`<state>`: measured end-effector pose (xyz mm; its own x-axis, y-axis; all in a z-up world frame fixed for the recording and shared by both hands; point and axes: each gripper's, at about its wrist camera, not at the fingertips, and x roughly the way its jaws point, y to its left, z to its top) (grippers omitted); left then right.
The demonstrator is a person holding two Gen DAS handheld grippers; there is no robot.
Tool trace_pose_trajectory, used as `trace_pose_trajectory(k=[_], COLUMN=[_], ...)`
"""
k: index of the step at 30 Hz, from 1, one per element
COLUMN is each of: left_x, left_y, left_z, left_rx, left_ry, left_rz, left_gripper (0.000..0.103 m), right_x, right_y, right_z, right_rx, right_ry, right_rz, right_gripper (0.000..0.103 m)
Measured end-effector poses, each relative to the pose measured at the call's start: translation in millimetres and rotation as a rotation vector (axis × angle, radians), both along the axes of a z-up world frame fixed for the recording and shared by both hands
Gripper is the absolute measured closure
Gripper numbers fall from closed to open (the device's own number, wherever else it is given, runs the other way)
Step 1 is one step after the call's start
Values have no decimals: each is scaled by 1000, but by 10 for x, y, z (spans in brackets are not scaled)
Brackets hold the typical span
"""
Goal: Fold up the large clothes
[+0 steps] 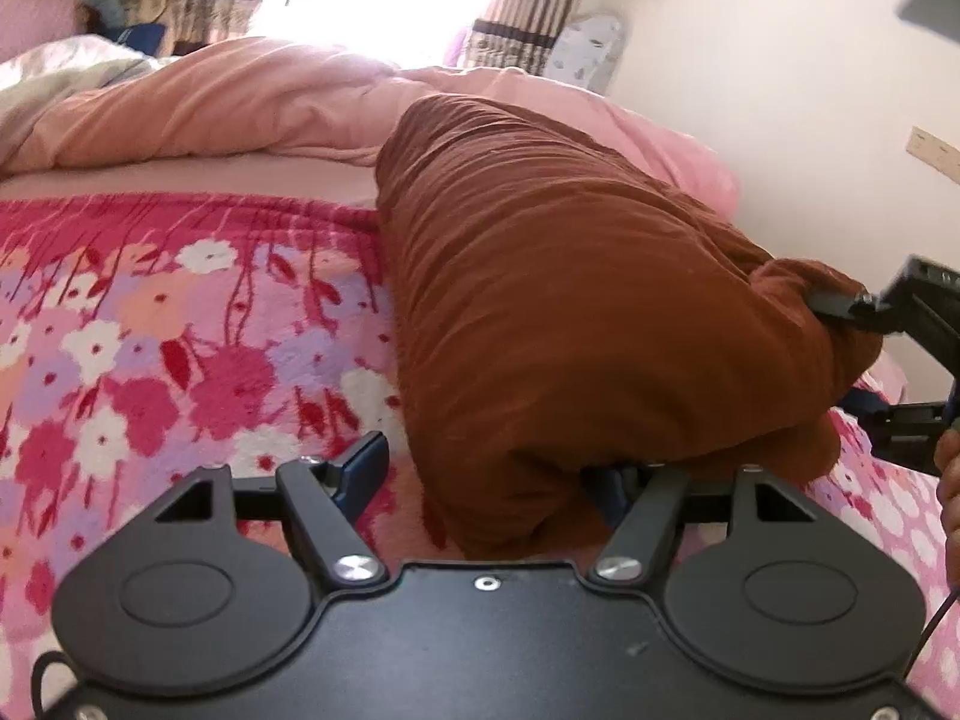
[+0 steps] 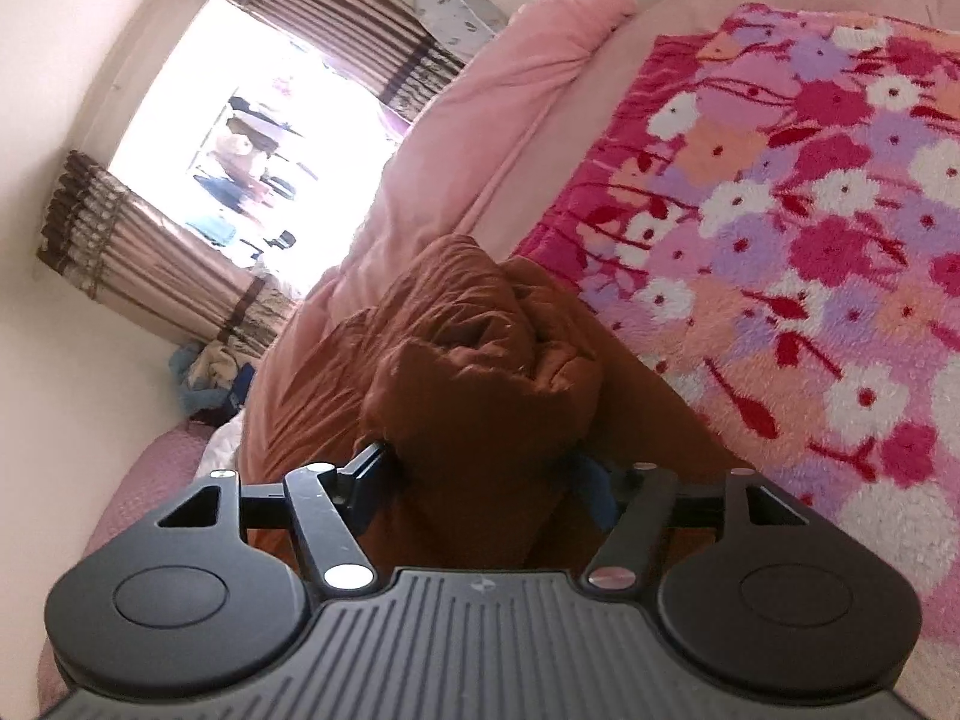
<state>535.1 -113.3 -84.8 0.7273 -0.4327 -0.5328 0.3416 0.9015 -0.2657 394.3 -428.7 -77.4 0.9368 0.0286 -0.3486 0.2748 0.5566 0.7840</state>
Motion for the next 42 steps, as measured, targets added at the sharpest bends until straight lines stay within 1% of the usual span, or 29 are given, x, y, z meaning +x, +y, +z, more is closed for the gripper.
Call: trace_pose_trajectory(k=[1, 2, 4, 6, 8, 10, 12, 14, 17, 19, 20, 21, 23, 26, 28, 29, 30, 32, 33, 35, 36, 38, 39, 42], left_x=[-4, -10, -22, -27, -38, -55, -47, -24, 22, 45, 45, 30, -32, -201, -303, -352, -396, -472, -495, -497, -490, -406, -356, -193], left_y=[22, 53, 118, 160, 188, 169, 131, 88, 53, 86, 105, 129, 194, 310, 380, 415, 450, 451, 410, 277, 216, 25, -64, -291], left_z=[9, 25, 61, 91, 110, 98, 51, -7, -101, -149, -154, -142, -94, 19, 140, 228, 328, 561, 671, 842, 897, 940, 924, 764], left_rx=[-14, -41, -84, -106, -124, -113, -98, -69, -28, -31, -32, -31, -33, -4, 17, 6, -21, -79, -97, -110, -107, -98, -90, -61], left_ry=[3, 9, 18, 23, 33, 26, 34, 33, 36, 46, 55, 63, 74, 61, 46, 43, 34, -9, -37, -77, -91, -109, -113, -83], left_rz=[9, 11, 29, 43, 35, 27, 21, 17, 18, 19, 18, 18, -1, -14, -5, -3, 1, -29, -49, -86, -98, -113, -124, -141], left_gripper=[49, 56, 62, 64, 64, 63, 60, 55, 50, 48, 48, 48, 48, 49, 52, 55, 56, 55, 55, 54, 54, 54, 54, 54], right_x=[2, -15, -81, -210, -352, -470, -493, -456, -355, -347, -357, -365, -377, -522, -657, -720, -775, -829, -841, -797, -755, -626, -550, -335], right_y=[6, 17, 57, 105, 166, 186, 128, -6, -150, -192, -195, -202, -196, -203, -183, -155, -112, -52, 2, 117, 176, 254, 283, 305], right_z=[1, 18, 116, 260, 382, 396, 291, 63, -284, -422, -456, -468, -418, -262, -116, -25, 75, 257, 347, 503, 557, 630, 636, 536], right_rx=[-8, -15, -49, -84, -131, -154, -148, -101, -43, -16, -2, 12, -10, -74, -140, -185, -236, -327, -367, -429, -451, -480, -493, -504], right_ry=[-10, -28, -67, -132, -189, -212, -187, -134, -68, -79, -90, -95, -80, -66, -54, -62, -71, -91, -116, -172, -183, -175, -163, -98], right_rz=[0, 5, 15, 11, 5, -29, -61, -84, -84, -74, -71, -67, -33, -18, -35, -49, -68, -103, -105, -55, -31, 2, 12, 23], right_gripper=[49, 65, 73, 76, 78, 78, 78, 79, 79, 79, 78, 75, 61, 53, 50, 51, 52, 52, 52, 52, 52, 57, 58, 61])
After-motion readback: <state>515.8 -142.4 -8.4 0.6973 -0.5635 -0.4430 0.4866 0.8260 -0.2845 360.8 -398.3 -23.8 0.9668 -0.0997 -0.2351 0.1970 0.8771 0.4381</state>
